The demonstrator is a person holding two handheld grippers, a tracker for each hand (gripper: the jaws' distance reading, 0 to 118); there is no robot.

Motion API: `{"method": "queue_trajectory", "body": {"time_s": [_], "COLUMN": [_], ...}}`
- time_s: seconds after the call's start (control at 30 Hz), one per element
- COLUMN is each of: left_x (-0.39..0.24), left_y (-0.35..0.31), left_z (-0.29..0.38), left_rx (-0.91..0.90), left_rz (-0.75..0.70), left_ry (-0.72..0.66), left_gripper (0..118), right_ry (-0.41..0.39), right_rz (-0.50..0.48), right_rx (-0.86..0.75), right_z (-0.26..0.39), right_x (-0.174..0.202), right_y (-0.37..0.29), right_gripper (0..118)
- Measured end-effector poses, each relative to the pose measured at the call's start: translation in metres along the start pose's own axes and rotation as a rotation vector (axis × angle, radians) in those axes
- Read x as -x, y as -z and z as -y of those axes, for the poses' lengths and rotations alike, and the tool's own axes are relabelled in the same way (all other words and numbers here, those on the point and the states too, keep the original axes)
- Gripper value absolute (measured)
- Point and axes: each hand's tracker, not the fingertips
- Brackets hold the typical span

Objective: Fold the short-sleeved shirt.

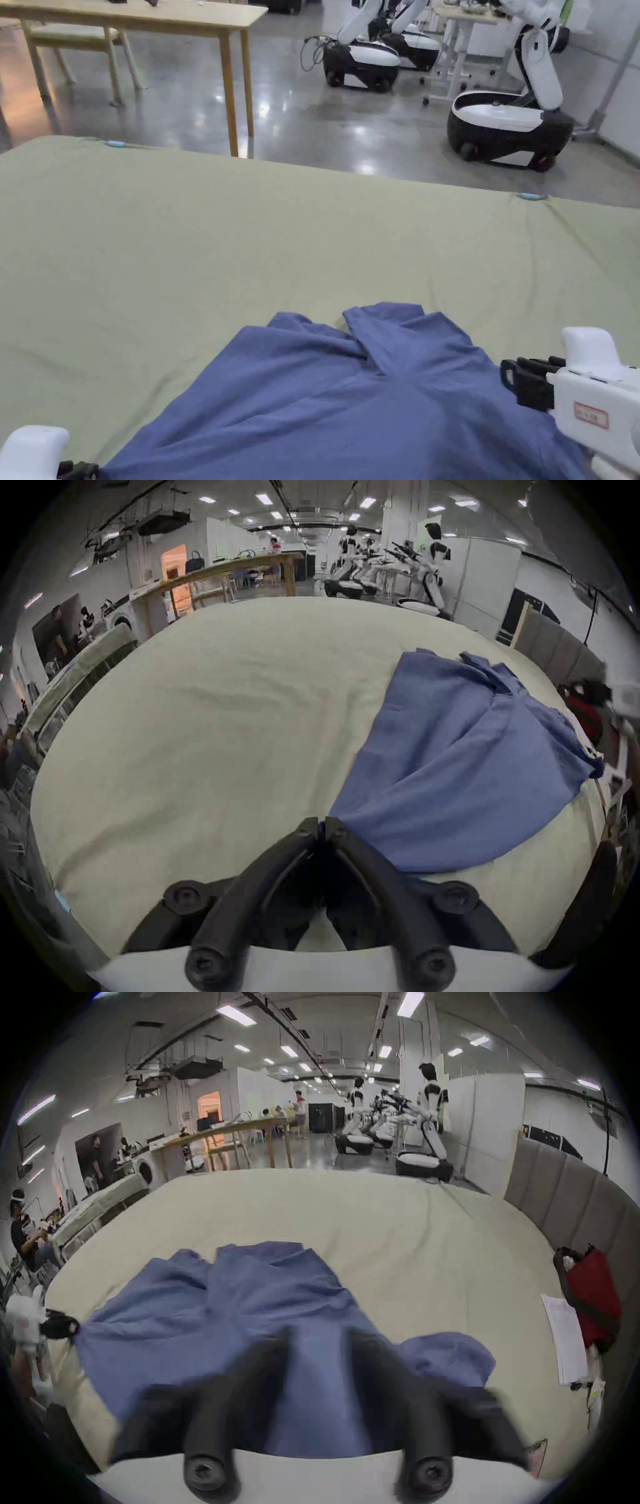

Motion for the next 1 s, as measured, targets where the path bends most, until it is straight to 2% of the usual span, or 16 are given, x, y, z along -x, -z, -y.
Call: {"method": "queue_trajectory", "body": {"time_s": [0.03,0.07,0.13,0.2,0.27,0.3,0.33,0.37,0.4,0.43,0.47,0.5,0.57,0.63,0.77,1.0], "left_x": [0.001,0.003,-0.008,-0.009,0.003,0.005,0.008,0.008,0.009,0.01,0.011,-0.002,-0.002,-0.003,-0.006,-0.02], "left_y": [-0.003,-0.005,-0.01,-0.011,0.0,0.002,0.005,0.012,0.013,0.014,0.016,0.014,0.014,0.01,-0.01,-0.082], "left_z": [-0.001,-0.002,0.001,0.0,0.002,0.002,0.001,0.006,0.005,0.004,0.003,0.001,-0.003,-0.009,-0.037,-0.141], "left_rx": [-0.01,-0.012,-0.022,-0.02,-0.011,-0.007,-0.003,-0.002,-0.001,-0.003,-0.005,-0.008,-0.02,-0.043,-0.092,-0.301], "left_rz": [0.0,0.004,-0.015,-0.019,-0.014,-0.018,-0.02,-0.021,-0.022,-0.025,-0.026,-0.034,-0.028,-0.025,-0.002,0.026], "left_ry": [0.001,0.001,0.025,0.035,0.037,0.037,0.036,0.038,0.04,0.046,0.05,0.059,0.058,0.062,0.076,0.105], "left_gripper": [0,0,0,0,0,0,0,0,0,0,0,0,0,0,0,0], "right_ry": [0.002,-0.001,-0.01,-0.005,-0.018,-0.027,-0.026,-0.019,0.004,0.024,0.04,0.039,0.028,0.057,-0.001,-0.095], "right_rz": [0.003,0.014,0.019,0.083,0.08,0.082,0.067,0.054,0.045,0.065,0.048,0.038,0.045,-0.013,-0.031,-0.022], "right_rx": [0.05,0.087,0.112,0.164,0.179,0.214,0.282,0.332,0.298,0.223,0.224,0.206,0.152,0.126,0.026,-0.198], "right_z": [-0.009,-0.017,-0.028,-0.033,-0.033,-0.031,-0.027,-0.022,-0.019,-0.022,-0.023,-0.024,-0.027,-0.035,-0.061,-0.137], "right_x": [-0.006,-0.009,-0.019,-0.02,-0.019,-0.018,-0.013,-0.011,-0.01,-0.008,-0.008,-0.008,-0.006,-0.005,0.003,0.009], "right_y": [0.022,0.039,0.081,0.117,0.14,0.148,0.154,0.157,0.155,0.142,0.134,0.124,0.102,0.074,0.004,-0.144], "right_gripper": [92,118,118,118,118,111,95,88,77,51,10,4,4,4,4,4]}}
